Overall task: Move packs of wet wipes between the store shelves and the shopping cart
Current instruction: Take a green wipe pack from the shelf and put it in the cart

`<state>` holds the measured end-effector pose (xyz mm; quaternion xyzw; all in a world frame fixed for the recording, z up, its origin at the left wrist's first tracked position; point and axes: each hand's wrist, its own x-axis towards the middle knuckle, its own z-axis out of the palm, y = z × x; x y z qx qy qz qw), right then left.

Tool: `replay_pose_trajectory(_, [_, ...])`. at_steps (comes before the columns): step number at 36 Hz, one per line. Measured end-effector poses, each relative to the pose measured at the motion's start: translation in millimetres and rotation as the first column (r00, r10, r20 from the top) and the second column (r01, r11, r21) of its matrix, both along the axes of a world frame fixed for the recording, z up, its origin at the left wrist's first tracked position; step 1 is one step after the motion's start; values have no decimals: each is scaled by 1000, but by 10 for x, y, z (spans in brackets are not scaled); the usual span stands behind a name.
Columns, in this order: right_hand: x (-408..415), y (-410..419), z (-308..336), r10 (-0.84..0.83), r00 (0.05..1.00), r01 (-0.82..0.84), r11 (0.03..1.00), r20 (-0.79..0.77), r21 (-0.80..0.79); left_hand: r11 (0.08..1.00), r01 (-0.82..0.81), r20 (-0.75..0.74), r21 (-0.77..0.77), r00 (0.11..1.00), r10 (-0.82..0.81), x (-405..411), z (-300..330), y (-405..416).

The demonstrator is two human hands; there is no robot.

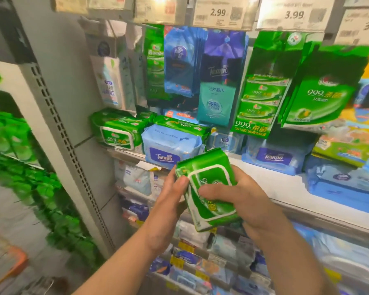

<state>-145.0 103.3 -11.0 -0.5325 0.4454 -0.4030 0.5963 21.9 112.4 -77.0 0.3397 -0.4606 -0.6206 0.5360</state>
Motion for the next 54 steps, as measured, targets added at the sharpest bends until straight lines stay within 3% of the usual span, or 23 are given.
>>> replay_pose_trajectory(5, [448,133,-119,98,994,-99,994,44,40,995,4,-171,99,985,13,295,-17,279])
replay_pose_trajectory(12, [1485,450,-352,267,963,-270,959,36,87,946,-136,-395,295,884,251,1092,-106,843])
replay_pose_trajectory(17, [2332,786,-512,380,919,-391,912,106,124,883,-368,-333,293,826,454,1819,-86,1423])
replay_pose_trajectory(23, [3211,1222,-771,458,862,-493,857,217,151,764,-548,-339,340,687,643,2569,-157,2173])
replay_pose_trajectory(26, [3576,1505,-906,422,853,-501,827,307,255,700,-609,-338,372,614,713,2888,-249,2483])
replay_pose_trajectory(31, [4016,1938,-900,366,862,-486,792,350,370,569,-676,-407,468,407,818,3311,-294,2877])
replay_pose_trajectory(36, [4431,2311,-1074,569,725,-687,641,388,343,449,-738,-447,504,222,867,3644,-342,3059])
replay_pose_trajectory(42, [5076,2299,-1411,644,638,-770,511,422,383,278,-810,-352,516,95,931,4035,-523,3077])
replay_pose_trajectory(48, [5595,2136,-1482,688,621,-777,477,375,411,198,-807,-268,557,51,962,4420,-660,3042])
replay_pose_trajectory(54, [6070,2003,-1647,689,621,-766,432,374,476,35,-837,-30,547,22,999,4829,-735,3080])
